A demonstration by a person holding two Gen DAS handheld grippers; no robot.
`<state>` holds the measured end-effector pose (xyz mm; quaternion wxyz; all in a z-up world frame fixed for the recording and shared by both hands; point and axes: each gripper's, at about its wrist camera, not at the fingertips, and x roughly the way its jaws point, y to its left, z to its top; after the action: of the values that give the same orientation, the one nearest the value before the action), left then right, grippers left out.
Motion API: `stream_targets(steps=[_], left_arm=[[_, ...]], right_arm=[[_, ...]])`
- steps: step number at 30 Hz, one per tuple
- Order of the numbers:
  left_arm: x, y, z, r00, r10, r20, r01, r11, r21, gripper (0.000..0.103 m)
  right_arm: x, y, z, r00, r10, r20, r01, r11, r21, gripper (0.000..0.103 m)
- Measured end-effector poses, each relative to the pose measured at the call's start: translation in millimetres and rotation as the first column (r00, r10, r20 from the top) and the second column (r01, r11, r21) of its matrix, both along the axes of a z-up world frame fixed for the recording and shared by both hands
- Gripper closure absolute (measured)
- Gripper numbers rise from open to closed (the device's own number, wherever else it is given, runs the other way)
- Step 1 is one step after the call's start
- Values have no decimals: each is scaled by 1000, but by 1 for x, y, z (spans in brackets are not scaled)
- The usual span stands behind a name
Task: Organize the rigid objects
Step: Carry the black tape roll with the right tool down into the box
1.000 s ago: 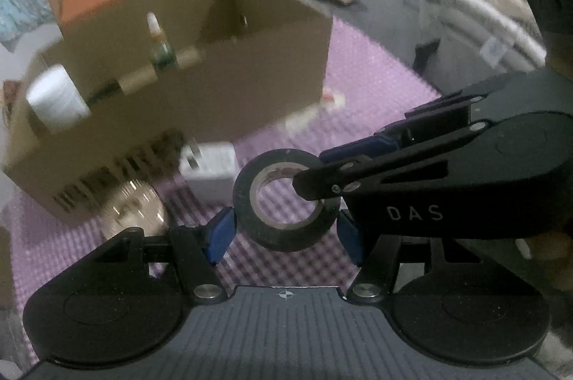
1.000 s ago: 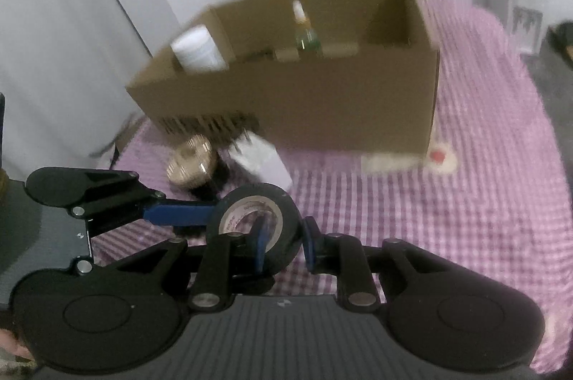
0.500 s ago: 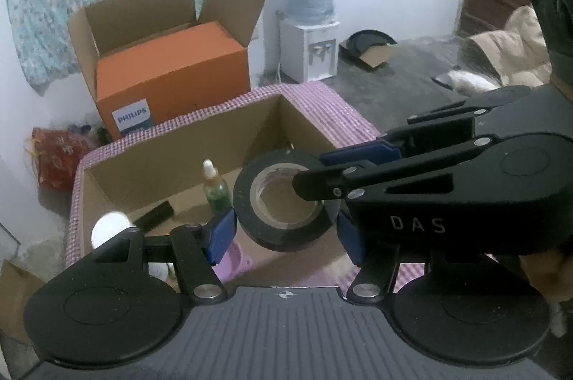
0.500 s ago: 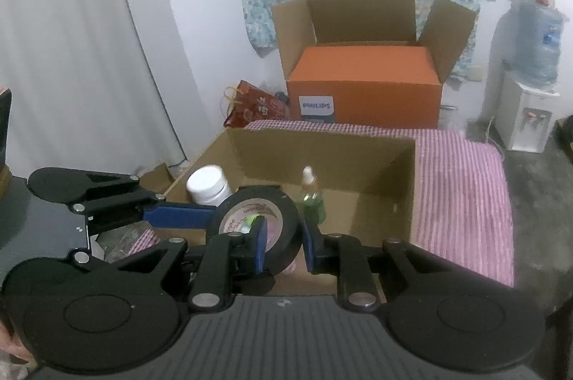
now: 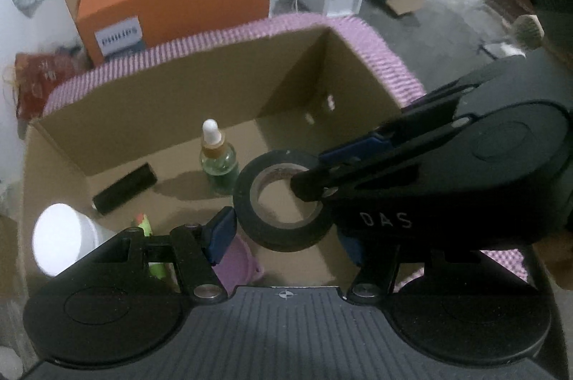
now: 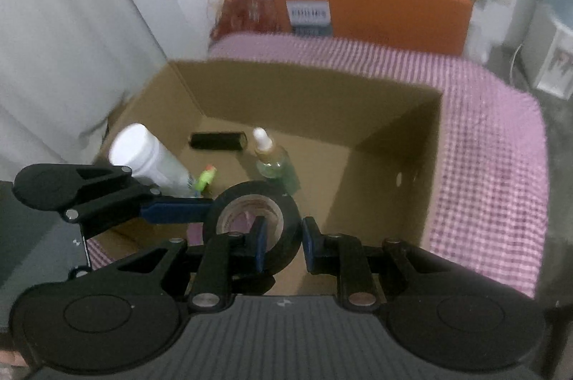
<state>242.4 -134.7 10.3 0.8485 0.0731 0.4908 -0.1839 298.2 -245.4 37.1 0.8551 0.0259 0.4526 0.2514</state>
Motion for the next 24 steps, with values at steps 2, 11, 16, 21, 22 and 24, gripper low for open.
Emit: stream_targets(steps=[2, 11, 16, 21, 22, 24], left_arm=[[8, 2, -6, 999, 12, -31, -12, 1000, -5, 42], [26, 4, -27, 992, 41, -121, -40, 999, 16, 42], [32, 7, -32, 989, 54, -141, -53, 999, 6, 44], [33, 7, -30, 990, 52, -132, -52, 999, 5, 44], [32, 7, -29, 990, 52, -131, -52, 999, 4, 44], [31, 8, -28, 991, 52, -126, -52, 999, 1, 44]], right_arm=[[12, 5, -7, 999, 15, -36, -16, 1000, -16, 80], [43, 24, -31, 990, 56, -129, -67, 994, -84, 80], [50, 31, -41, 988, 56, -145, -73, 991, -116, 81], [54, 33, -45, 988, 47, -150, -65, 990, -123, 81], [54, 33, -45, 988, 46, -150, -64, 991, -119, 81], [52, 32, -44, 989, 42, -145, -59, 992, -116, 81]])
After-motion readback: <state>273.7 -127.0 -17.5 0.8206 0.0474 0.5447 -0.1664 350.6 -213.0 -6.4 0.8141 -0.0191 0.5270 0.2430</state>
